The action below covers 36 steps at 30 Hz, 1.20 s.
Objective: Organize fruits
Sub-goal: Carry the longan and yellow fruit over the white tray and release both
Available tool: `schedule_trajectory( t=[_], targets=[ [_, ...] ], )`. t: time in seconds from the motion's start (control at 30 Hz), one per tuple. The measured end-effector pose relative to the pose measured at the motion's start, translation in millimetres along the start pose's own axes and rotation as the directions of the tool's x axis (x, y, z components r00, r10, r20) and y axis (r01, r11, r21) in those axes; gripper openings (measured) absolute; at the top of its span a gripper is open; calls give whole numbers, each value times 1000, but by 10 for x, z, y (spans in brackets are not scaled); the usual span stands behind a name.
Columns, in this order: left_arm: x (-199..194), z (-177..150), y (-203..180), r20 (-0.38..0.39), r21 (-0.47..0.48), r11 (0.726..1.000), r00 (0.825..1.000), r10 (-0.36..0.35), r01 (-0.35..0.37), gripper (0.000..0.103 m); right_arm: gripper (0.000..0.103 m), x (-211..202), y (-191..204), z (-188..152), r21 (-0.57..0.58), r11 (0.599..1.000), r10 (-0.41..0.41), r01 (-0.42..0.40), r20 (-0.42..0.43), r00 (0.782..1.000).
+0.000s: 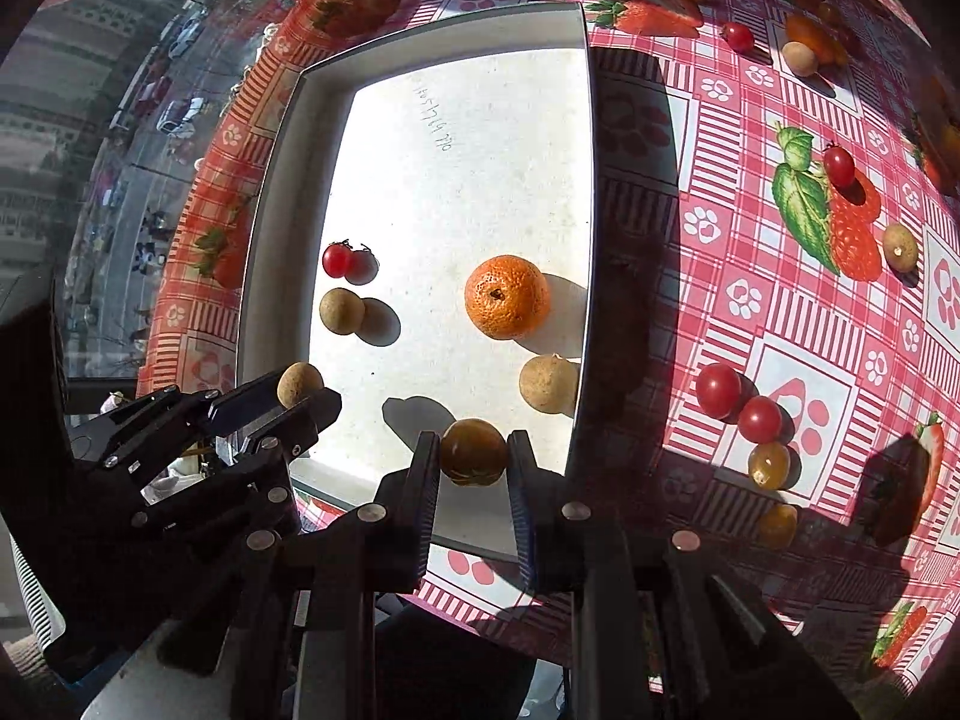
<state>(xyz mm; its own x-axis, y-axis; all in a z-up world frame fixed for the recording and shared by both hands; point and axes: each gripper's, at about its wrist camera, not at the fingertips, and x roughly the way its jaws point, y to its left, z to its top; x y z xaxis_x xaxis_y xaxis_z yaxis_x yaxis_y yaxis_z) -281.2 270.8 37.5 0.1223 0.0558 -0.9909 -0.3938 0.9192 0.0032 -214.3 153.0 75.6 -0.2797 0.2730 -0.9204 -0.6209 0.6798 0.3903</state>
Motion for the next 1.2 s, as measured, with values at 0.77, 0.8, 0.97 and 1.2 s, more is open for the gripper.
schedule_trajectory(
  t=[0.77, 0.8, 0.97, 1.2],
  targets=[
    [470, -73, 69, -81, -9, 999, 996, 49, -49, 63, 28, 651, 29, 72, -15, 998, -64, 62, -149, 987],
    [450, -61, 78, -68, -15, 996, 994, 81, -82, 75, 31, 647, 16, 76, -14, 998, -57, 56, -149, 987],
    [448, -32, 118, -71, -10, 997, 994, 80, -81, 75, 46, 583, -35, 150, 16, 999, -29, 32, -144, 989],
    [362, 59, 114, -79, 1, 997, 994, 79, -80, 75, 83, 299, 56, 264, 10, 1000, 19, -19, -72, 997]
  ],
)
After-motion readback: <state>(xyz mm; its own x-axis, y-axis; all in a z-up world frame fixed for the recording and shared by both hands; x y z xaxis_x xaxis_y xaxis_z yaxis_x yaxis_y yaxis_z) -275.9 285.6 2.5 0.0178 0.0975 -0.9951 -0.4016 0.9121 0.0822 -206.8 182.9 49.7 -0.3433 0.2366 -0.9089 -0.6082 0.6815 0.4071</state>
